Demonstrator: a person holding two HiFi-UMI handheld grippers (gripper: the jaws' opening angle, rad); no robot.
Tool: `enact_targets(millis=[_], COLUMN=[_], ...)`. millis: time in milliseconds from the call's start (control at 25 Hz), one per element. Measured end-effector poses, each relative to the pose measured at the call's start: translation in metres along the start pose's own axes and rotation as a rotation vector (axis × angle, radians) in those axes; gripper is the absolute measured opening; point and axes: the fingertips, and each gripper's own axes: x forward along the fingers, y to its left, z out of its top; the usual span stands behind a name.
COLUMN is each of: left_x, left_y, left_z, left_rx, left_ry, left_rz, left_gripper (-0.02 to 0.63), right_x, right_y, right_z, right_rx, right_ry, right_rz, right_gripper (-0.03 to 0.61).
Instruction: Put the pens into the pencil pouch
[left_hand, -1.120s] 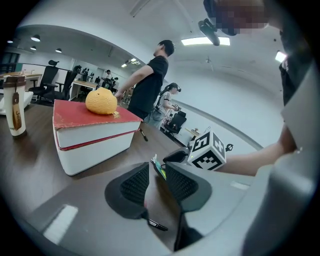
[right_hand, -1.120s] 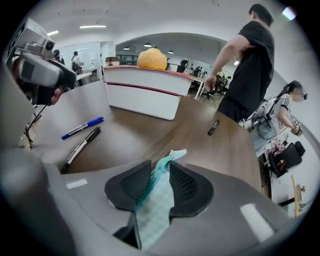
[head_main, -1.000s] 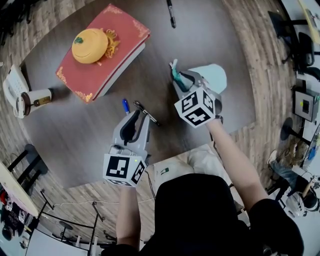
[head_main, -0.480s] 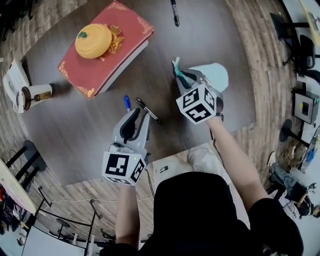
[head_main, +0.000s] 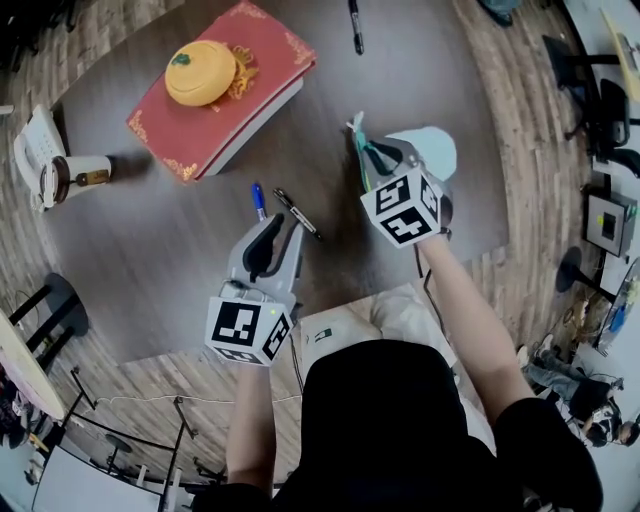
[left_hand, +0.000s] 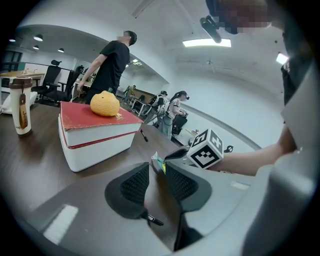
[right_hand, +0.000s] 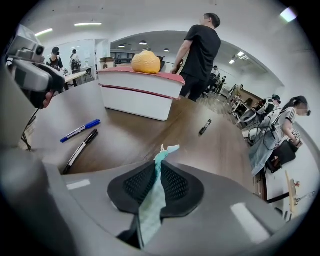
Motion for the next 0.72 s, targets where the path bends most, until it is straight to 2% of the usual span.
enact_targets(millis=[720], left_x=[-0.019], left_y=[-0.015], left_z=[0.014], left_rx=[0.03], left_ry=[-0.043], left_rz=[-0.009], left_gripper=[0.101], right_x=[-0.057], right_y=[-0.009], right_z=[0.004], right_rx=[0.131], right_ry=[-0.065], right_rz=[-0.011], right_gripper=[0.031])
